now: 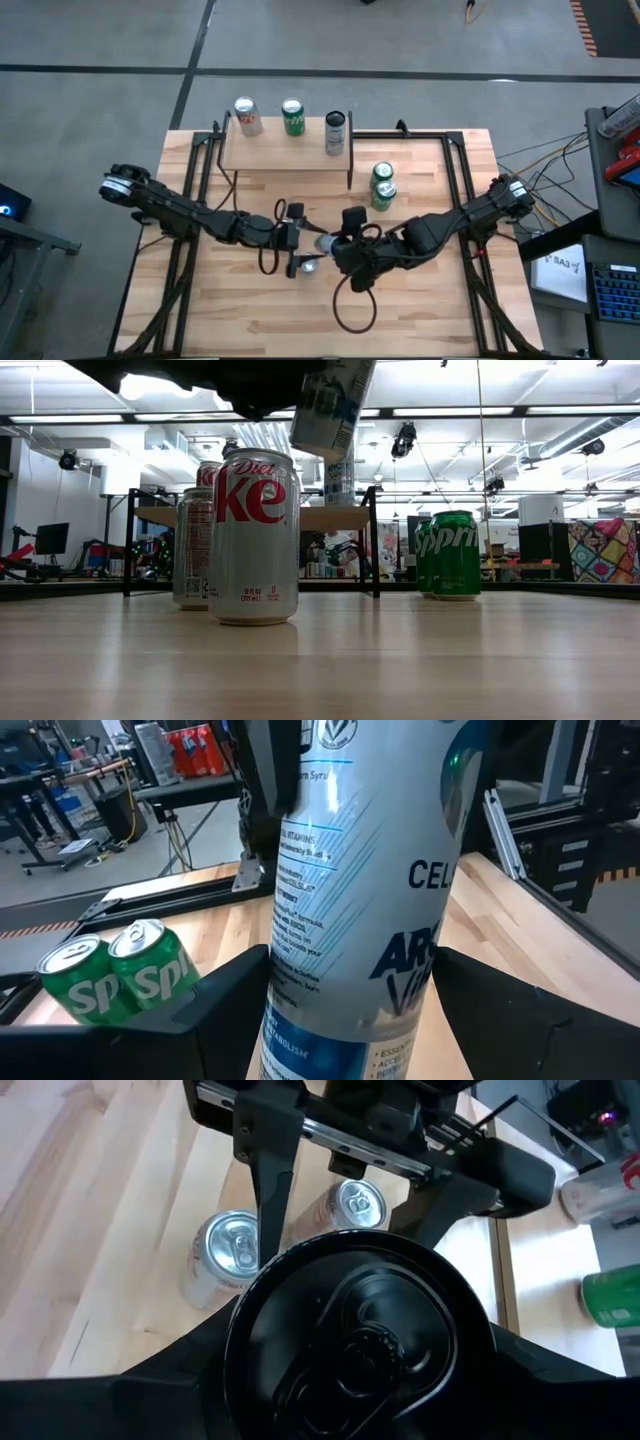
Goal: Place canned beverage on shelf
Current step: Put the white-blue soda can aligned with the other white-blue soda cans on the shelf
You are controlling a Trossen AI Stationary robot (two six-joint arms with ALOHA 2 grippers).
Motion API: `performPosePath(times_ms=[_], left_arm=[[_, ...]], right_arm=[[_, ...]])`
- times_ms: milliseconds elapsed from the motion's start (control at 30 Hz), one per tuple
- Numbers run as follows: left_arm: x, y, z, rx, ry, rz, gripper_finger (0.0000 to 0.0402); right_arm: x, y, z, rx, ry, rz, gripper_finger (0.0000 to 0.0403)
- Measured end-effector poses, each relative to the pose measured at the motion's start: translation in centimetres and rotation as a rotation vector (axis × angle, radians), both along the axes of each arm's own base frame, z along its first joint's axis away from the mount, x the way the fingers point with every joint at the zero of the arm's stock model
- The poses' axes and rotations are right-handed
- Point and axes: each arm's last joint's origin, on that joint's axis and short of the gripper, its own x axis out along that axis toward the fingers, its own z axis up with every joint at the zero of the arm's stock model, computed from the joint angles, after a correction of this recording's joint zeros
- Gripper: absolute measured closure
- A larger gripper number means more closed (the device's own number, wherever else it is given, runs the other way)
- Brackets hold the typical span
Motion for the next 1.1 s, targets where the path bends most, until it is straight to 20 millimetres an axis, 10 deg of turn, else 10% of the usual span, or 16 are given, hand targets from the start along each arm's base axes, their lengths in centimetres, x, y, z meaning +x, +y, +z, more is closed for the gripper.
performPosePath(times_ms=[800,1100], left_arm=[[0.04,-0.04,-0.01,-0.014,0.000,-0.040,0.0083],[0.08,0.16,-0.01,0.047,-0.007,0.006,0.0156]], right_arm=[[0.73,-0.21,0.65,-0.026,-0.072,0.034,0.0162],[0.90,-0.21,0.79,-0.055,-0.084,0.057,0.0122]])
